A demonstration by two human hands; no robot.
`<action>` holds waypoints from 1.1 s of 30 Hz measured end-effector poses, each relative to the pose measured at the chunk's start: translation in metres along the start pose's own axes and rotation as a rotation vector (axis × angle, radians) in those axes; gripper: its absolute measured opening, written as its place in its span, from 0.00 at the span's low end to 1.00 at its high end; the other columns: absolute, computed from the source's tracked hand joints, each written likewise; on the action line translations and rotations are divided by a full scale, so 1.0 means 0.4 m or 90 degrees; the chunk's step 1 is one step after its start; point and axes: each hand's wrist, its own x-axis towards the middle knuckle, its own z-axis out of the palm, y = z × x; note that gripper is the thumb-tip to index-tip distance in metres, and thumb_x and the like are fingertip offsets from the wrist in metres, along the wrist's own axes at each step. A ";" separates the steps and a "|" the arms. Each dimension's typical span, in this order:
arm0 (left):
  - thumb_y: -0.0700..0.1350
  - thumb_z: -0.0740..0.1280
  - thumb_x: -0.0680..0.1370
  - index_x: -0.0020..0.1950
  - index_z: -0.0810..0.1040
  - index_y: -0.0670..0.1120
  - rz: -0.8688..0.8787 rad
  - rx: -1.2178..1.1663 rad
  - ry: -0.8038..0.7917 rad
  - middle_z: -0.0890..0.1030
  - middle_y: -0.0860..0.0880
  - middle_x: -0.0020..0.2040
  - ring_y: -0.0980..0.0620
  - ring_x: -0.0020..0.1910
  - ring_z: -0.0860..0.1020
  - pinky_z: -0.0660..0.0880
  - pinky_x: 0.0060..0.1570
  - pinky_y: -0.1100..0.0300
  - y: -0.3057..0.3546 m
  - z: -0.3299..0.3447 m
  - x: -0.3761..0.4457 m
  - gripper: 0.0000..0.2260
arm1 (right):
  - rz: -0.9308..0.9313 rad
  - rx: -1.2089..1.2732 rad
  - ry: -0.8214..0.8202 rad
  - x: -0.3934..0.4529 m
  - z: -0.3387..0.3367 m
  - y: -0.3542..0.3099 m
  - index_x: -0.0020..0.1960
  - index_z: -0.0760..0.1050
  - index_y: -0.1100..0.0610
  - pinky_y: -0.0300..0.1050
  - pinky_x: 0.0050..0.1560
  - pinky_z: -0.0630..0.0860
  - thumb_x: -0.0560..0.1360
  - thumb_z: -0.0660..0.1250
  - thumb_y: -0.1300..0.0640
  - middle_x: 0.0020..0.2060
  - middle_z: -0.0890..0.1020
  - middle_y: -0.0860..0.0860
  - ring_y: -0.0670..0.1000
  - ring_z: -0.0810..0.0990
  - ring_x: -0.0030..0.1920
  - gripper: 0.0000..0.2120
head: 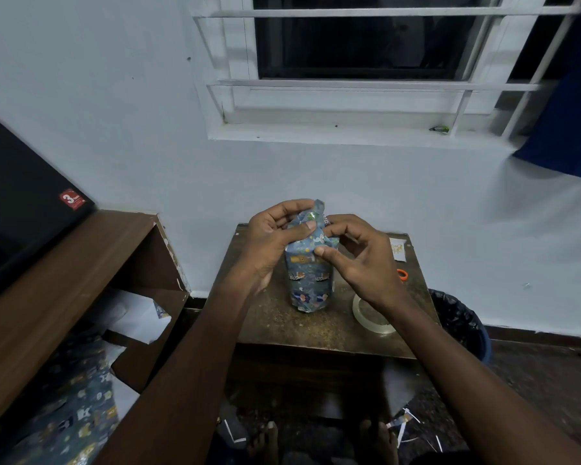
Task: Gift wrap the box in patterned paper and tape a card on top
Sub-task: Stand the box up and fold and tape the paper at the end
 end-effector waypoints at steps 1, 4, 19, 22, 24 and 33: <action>0.30 0.74 0.75 0.62 0.83 0.43 -0.007 -0.017 0.004 0.88 0.45 0.55 0.49 0.53 0.86 0.83 0.48 0.57 0.000 0.001 0.000 0.17 | 0.002 0.001 0.006 0.000 -0.001 0.000 0.53 0.83 0.62 0.62 0.62 0.80 0.74 0.78 0.65 0.56 0.82 0.55 0.56 0.83 0.60 0.09; 0.28 0.73 0.75 0.62 0.83 0.44 -0.020 -0.045 0.003 0.88 0.48 0.52 0.51 0.52 0.86 0.83 0.48 0.58 -0.003 0.000 0.002 0.19 | 0.041 0.054 0.023 -0.001 0.002 -0.004 0.59 0.77 0.61 0.62 0.65 0.79 0.72 0.80 0.65 0.58 0.81 0.55 0.57 0.82 0.62 0.19; 0.55 0.69 0.83 0.57 0.86 0.39 -0.102 0.165 -0.055 0.89 0.43 0.52 0.42 0.54 0.87 0.82 0.59 0.51 -0.024 0.001 -0.018 0.18 | 0.099 0.062 -0.005 -0.001 -0.016 -0.012 0.69 0.66 0.56 0.65 0.60 0.81 0.80 0.73 0.63 0.56 0.84 0.58 0.59 0.85 0.57 0.23; 0.53 0.69 0.83 0.55 0.86 0.39 -0.064 0.172 -0.023 0.88 0.42 0.50 0.38 0.53 0.87 0.82 0.58 0.46 -0.027 0.006 -0.016 0.17 | 0.104 0.083 0.004 -0.004 -0.013 -0.019 0.66 0.66 0.59 0.61 0.58 0.83 0.80 0.72 0.63 0.54 0.85 0.58 0.58 0.86 0.55 0.19; 0.53 0.70 0.83 0.55 0.87 0.38 -0.073 0.160 0.006 0.88 0.41 0.50 0.37 0.53 0.86 0.82 0.58 0.45 -0.029 0.011 -0.013 0.17 | 0.109 0.093 0.016 -0.006 -0.007 -0.020 0.63 0.66 0.61 0.57 0.55 0.83 0.81 0.71 0.64 0.52 0.86 0.58 0.59 0.87 0.53 0.17; 0.49 0.71 0.83 0.56 0.85 0.35 -0.174 0.070 0.138 0.88 0.38 0.51 0.38 0.50 0.85 0.79 0.62 0.34 -0.048 0.005 0.002 0.17 | 0.166 0.064 -0.022 -0.019 0.015 0.022 0.61 0.68 0.56 0.63 0.60 0.81 0.70 0.84 0.54 0.53 0.86 0.55 0.58 0.86 0.55 0.30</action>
